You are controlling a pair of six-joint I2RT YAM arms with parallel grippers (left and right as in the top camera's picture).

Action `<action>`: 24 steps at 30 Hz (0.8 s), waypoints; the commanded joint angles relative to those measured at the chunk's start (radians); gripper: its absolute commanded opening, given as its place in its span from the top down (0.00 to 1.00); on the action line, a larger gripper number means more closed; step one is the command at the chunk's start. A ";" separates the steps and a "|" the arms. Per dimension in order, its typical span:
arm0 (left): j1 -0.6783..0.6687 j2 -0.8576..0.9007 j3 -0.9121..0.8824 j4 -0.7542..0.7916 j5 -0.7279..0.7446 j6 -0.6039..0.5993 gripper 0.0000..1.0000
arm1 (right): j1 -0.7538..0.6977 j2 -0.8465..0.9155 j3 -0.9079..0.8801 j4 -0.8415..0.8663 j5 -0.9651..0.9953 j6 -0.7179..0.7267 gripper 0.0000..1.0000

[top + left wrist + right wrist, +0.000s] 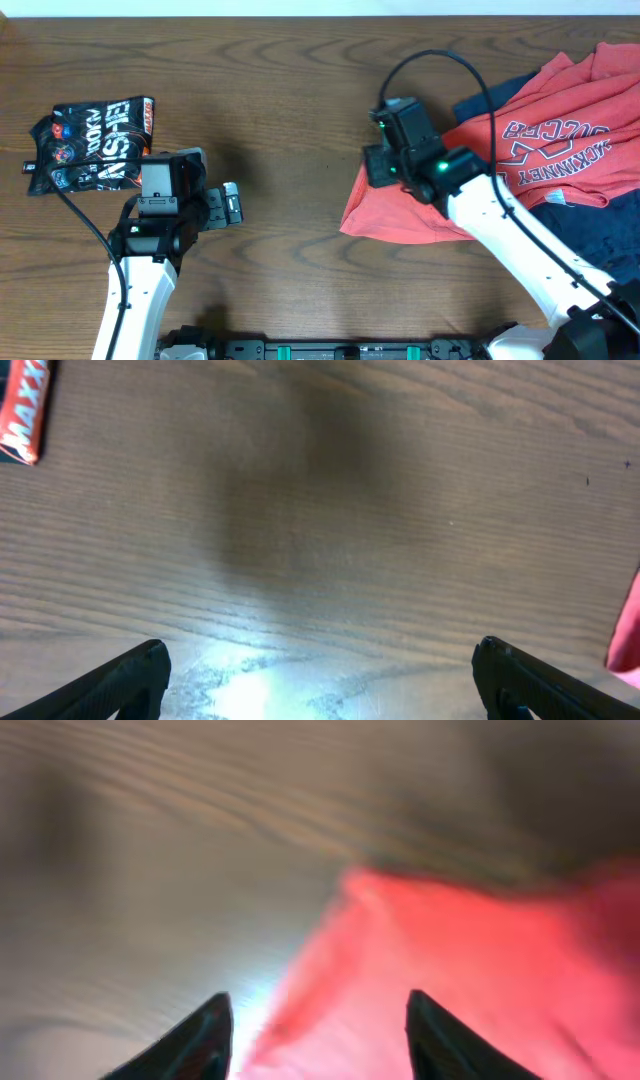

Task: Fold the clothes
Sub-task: 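Drag the orange shirt leftward off the jeans with the right gripper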

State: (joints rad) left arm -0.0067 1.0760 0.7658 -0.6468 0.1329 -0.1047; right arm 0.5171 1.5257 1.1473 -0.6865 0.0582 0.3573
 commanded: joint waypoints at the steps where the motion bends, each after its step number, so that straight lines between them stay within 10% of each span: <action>1: 0.005 0.001 0.021 0.000 0.017 -0.005 0.02 | -0.058 0.027 -0.013 -0.111 0.153 0.031 0.34; 15: 0.005 0.001 0.021 0.000 0.017 -0.005 0.02 | -0.256 0.120 -0.318 -0.006 0.298 0.209 0.10; 24: 0.005 0.001 0.021 0.000 0.017 -0.005 0.02 | -0.275 0.123 -0.440 0.212 0.053 0.053 0.35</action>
State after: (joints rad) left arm -0.0063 1.0760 0.7658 -0.6468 0.1505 -0.1047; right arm 0.2489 1.6142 0.7609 -0.4698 0.2108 0.4576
